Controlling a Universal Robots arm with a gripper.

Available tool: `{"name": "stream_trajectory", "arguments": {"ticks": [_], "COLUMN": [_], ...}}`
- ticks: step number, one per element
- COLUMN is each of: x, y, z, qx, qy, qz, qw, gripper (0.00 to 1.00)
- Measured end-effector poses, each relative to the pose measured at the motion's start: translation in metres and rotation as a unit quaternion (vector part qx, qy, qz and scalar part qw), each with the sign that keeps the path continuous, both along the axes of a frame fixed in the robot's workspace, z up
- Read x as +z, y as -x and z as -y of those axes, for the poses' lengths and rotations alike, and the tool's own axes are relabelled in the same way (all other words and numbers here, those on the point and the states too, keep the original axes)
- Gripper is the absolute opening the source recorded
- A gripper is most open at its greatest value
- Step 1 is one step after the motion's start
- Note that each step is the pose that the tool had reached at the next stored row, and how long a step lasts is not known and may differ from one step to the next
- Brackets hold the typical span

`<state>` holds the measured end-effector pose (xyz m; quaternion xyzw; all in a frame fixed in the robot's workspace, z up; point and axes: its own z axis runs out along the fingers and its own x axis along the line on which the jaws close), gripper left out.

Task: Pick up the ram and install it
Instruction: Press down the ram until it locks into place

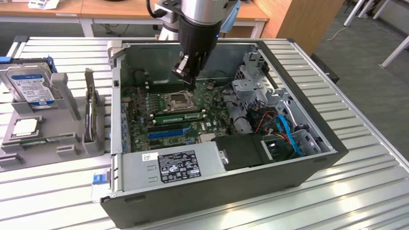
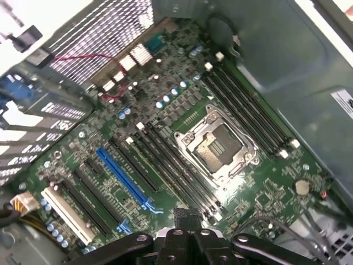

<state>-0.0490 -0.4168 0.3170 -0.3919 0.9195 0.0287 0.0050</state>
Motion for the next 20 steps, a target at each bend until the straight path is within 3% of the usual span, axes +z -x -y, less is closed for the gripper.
{"name": "stream_trajectory", "arguments": {"ticks": [5,10,15,20], "x": [-0.0002,-0.0004,-0.0006,-0.0009], "y": [0.0000,0.0000,0.0000,0.0000], "z": [0.0000,0.0000,0.0000,0.0000], "qx": [-0.037,-0.075,-0.114,-0.154], "qy": [0.0000,0.0000,0.0000,0.0000], "qz": [0.0000,0.0000,0.0000,0.0000], "qw": [0.9993,0.9972,0.9934,0.9881], "gripper": [0.10,0.10,0.10,0.10]}}
